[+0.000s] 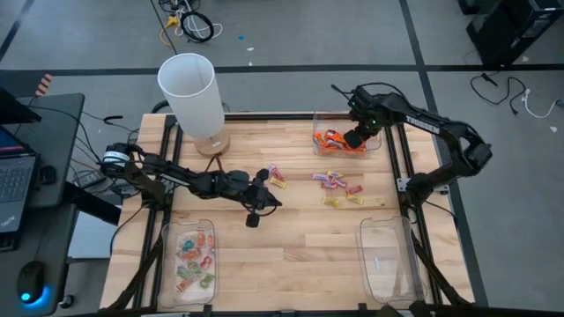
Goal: Sort candy
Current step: Put the yellow candy into the bottom right transparent bin
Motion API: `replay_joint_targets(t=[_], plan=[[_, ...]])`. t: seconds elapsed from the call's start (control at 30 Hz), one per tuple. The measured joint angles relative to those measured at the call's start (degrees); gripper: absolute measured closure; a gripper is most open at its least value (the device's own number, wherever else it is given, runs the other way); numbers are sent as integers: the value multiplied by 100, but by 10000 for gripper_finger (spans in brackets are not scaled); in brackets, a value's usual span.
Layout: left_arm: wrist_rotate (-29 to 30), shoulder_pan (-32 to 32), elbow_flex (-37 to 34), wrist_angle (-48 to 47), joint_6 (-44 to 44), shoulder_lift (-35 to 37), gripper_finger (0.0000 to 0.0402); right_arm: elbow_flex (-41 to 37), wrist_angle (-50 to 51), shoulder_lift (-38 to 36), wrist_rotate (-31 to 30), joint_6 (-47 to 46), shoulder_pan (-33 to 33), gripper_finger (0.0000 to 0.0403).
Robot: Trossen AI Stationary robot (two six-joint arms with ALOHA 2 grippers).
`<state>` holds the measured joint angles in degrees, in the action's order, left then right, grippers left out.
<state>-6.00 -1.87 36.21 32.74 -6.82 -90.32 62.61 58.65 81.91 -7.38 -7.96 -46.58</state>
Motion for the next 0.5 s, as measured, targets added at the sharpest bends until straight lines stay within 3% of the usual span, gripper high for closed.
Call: replay_joint_targets(t=[0.27, 0.5], plan=[[390, 0, -2, -267, 278, 0, 400, 0, -123, -1132, 0, -128, 977, 347], [832, 0, -2, -473, 327, 0, 400, 0, -356, -1571, -2, -215, 2525, 351]])
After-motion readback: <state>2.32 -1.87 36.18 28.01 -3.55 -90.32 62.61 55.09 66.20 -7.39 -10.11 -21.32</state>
